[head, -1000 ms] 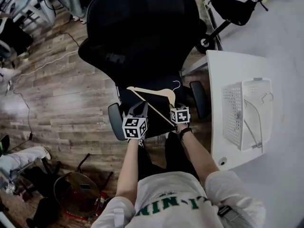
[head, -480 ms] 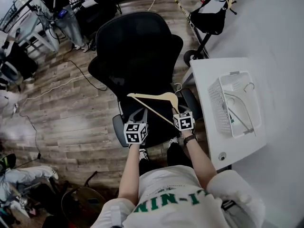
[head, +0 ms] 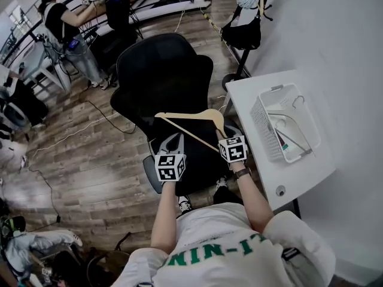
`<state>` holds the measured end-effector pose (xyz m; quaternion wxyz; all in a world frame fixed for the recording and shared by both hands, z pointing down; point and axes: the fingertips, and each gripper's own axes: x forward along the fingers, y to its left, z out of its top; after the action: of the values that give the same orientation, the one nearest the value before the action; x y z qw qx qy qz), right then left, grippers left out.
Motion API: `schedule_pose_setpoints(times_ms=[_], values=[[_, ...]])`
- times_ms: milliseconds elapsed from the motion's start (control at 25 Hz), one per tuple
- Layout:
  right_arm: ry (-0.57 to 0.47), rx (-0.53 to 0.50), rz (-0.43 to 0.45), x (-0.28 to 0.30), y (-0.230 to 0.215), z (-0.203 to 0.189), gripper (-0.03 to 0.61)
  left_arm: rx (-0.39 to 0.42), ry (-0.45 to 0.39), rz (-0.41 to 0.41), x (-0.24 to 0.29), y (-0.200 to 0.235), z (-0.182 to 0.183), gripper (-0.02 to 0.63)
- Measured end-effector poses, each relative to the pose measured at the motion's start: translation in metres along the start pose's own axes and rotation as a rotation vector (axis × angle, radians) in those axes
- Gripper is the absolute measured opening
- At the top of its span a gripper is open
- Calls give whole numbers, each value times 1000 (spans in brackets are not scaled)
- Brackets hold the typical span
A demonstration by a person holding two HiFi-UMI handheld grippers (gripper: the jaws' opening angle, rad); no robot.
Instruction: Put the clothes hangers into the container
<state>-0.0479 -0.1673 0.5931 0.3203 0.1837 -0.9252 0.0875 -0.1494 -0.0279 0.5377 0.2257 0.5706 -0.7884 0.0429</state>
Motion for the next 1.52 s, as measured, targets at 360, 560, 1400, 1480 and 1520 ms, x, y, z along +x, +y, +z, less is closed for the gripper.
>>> schedule_pose_setpoints(times_ms=[360,560,1400,1480,1520], values=[[-161,-15,-60,-66,-1,54,121,96,-113,-88,-19,-40,59,14],[-245,-14,-120,-102,-28,91,121,150,-164,-154,-11,-69,101,14],[-367,121,-517,-261,-224,93,121,312,-242,-540,66,-249,162,14],[-361,139,-559,-276,-242,83,121,320,-239,-586,75,-271,163,14],[-354,146,-579,-282,-251,77,121,324,-235,-607,80,-282,162,14]])
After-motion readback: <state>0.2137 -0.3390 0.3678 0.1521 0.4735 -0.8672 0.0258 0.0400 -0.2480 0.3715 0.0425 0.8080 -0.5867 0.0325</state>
